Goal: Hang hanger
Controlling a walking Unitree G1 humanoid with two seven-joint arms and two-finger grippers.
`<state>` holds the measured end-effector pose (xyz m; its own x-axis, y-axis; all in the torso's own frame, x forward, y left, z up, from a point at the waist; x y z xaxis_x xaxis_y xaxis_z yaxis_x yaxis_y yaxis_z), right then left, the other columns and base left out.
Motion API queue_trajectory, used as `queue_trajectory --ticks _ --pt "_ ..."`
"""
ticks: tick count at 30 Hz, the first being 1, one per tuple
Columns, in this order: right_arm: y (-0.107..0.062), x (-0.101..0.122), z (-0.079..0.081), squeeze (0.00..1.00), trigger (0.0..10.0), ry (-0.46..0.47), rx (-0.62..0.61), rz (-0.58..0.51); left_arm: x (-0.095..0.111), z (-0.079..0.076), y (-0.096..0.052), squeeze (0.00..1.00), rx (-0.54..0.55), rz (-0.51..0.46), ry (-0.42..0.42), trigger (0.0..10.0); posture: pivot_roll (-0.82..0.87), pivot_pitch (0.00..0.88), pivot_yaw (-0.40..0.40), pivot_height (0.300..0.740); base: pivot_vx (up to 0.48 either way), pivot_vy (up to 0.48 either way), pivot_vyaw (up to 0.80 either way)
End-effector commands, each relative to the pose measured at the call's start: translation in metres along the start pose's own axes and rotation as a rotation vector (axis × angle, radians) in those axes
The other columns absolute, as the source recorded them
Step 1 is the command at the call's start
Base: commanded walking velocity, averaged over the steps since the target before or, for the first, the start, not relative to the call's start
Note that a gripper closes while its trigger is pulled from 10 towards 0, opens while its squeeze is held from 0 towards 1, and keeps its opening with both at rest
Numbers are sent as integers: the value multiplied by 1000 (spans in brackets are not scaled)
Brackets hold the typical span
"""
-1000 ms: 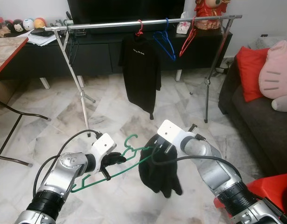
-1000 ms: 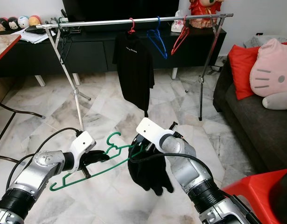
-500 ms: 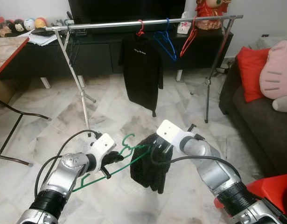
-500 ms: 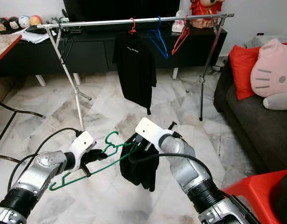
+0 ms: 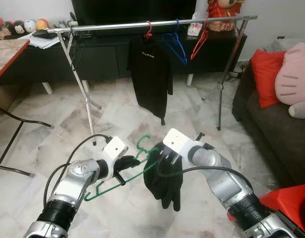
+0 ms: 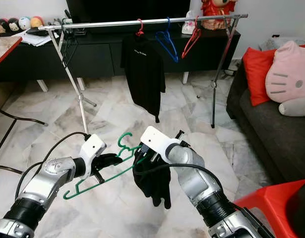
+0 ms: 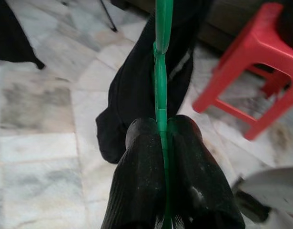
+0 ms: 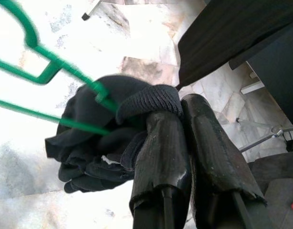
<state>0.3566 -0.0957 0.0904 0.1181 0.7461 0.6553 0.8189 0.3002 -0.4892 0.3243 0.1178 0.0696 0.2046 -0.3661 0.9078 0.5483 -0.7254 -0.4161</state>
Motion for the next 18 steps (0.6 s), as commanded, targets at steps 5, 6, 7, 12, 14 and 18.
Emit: queue_trajectory --ticks 5,6,7,12,14,18 --pt "-2 9 -5 0 10000 -19 -10 -39 -8 -6 -16 0 -87 38 -1 10000 -27 47 11 740 0 0 0" --pt "-2 9 -5 0 10000 -19 -11 -38 -9 -7 -17 0 -96 42 -2 10000 -27 47 11 740 0 0 0" --pt "-2 9 -5 0 10000 -19 -11 -38 -9 -7 -17 0 -96 42 -2 10000 -27 47 11 740 0 0 0" --pt "-2 12 -4 0 10000 -27 -3 -46 -10 -14 -19 0 -138 47 -9 10000 -27 47 11 740 0 0 0" --pt "-2 13 -3 0 10000 -28 -1 -48 -10 -13 -18 0 -133 46 -8 10000 -29 45 11 740 0 0 0" --pt "-2 18 -1 0 10000 -29 14 -65 -8 -7 -6 0 -58 50 5 10000 -32 45 11 740 0 0 0"
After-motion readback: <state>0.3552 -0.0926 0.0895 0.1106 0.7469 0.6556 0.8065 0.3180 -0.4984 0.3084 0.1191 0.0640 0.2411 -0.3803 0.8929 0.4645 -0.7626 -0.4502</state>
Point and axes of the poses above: a point about 5 cm out from each wrist's last joint towards the gripper, its own y axis pointing out of the wrist towards the gripper, its own x axis along the axis of the wrist's last joint, z = x × y, the point moved 4 cm from there along y, pointing out of the wrist towards the gripper, and after that the axes turned 2 degrees about y, right-handed, at the moved point
